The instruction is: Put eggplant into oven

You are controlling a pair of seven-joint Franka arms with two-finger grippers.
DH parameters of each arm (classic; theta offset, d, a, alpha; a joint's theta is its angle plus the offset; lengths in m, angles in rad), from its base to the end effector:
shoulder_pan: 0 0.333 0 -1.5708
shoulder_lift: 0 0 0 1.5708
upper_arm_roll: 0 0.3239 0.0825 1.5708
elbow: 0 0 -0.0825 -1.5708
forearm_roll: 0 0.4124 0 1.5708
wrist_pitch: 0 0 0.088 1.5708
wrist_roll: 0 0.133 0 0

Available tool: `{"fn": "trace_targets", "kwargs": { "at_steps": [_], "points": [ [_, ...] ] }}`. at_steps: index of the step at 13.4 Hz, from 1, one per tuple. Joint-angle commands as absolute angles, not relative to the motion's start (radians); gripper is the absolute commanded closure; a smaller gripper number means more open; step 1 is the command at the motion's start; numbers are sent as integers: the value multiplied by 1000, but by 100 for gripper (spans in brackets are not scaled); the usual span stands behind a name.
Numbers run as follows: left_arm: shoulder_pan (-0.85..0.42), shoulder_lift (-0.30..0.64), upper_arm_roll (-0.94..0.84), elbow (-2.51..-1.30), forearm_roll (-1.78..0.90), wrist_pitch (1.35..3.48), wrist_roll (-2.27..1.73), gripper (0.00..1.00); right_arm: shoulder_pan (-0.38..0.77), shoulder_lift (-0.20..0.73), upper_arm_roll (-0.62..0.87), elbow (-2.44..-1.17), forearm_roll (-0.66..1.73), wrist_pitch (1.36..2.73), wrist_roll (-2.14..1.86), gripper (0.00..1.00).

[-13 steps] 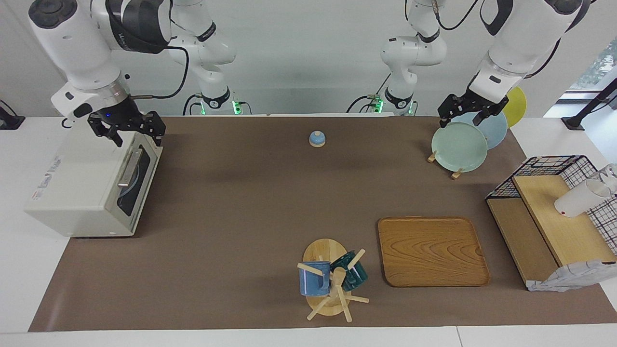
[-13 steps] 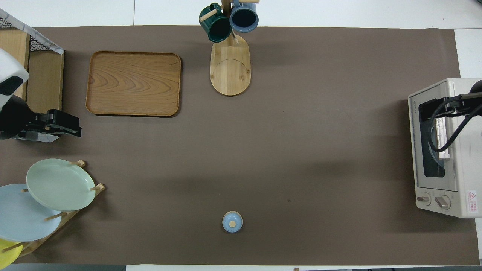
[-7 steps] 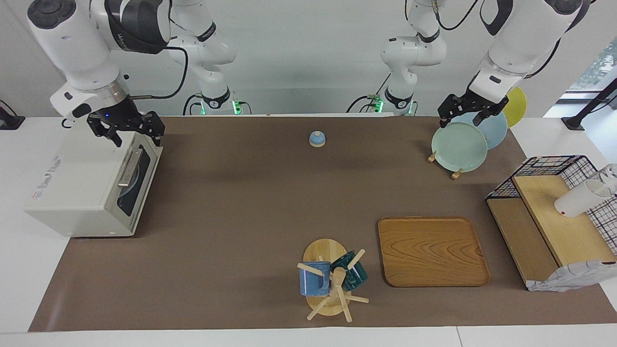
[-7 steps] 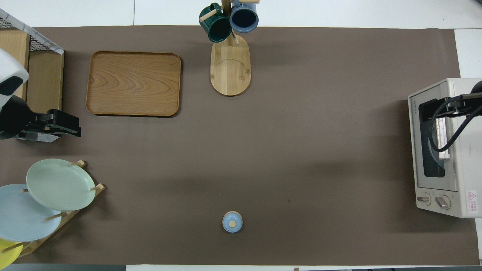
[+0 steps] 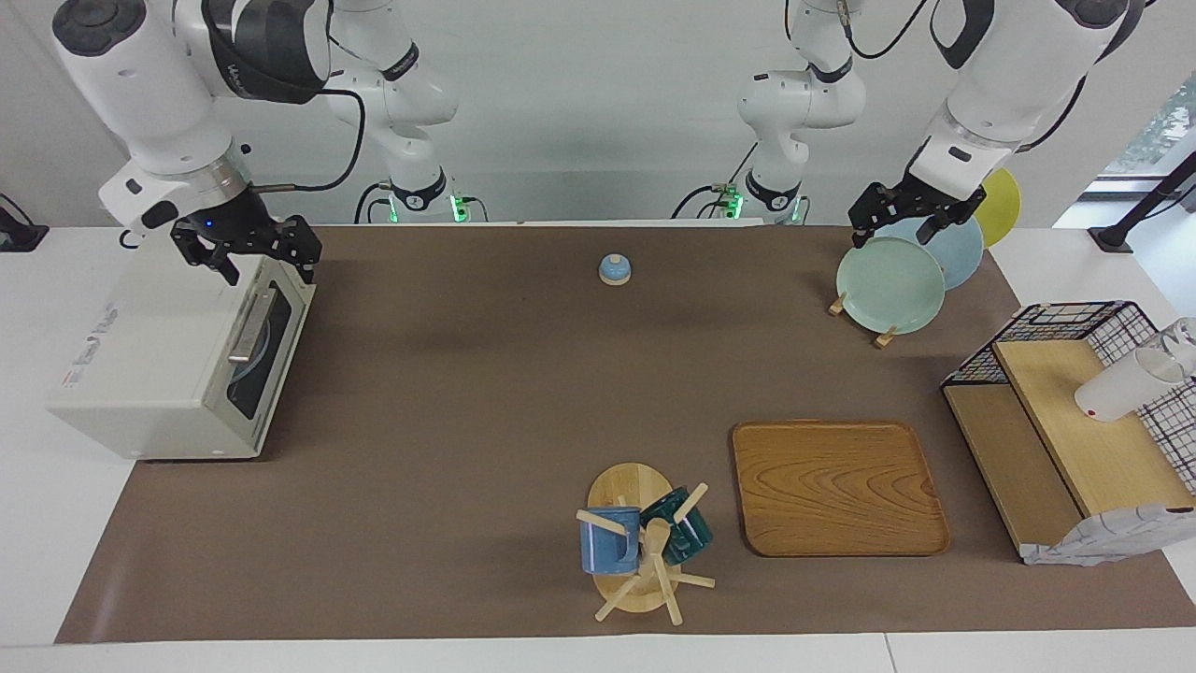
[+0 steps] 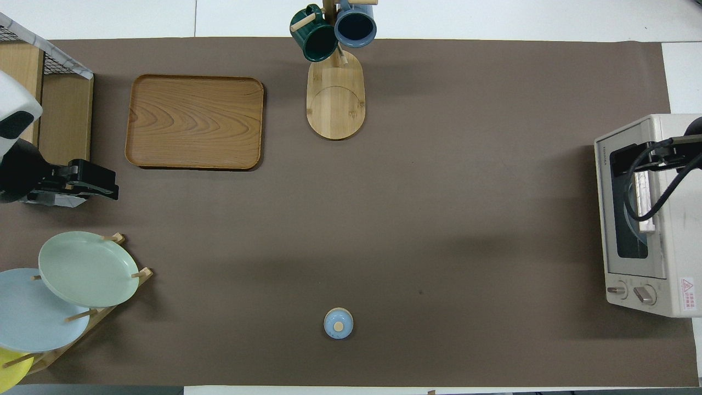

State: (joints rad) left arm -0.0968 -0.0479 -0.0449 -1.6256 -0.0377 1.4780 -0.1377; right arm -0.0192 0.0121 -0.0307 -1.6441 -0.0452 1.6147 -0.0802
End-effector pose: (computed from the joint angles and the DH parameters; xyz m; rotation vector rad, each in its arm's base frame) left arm 0.5478 -0.0840 0.5991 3.1161 -0.0085 -0.1617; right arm 0.5857 -0.0350 0.5665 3.0977 0.0515 -0.0687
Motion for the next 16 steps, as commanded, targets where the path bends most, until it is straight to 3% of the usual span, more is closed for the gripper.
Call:
{"fn": "trace_targets", "kwargs": {
  "at_steps": [1,16],
  "points": [
    [-94,-58,-46,-1626,-15,1476,-138,0,-25,5,-26,-1651,-21,1617,-80,0],
    [-94,-58,-46,-1626,-15,1476,-138,0,-23,-18,-26,-1660,-20,1615,-74,0]
  ]
}}
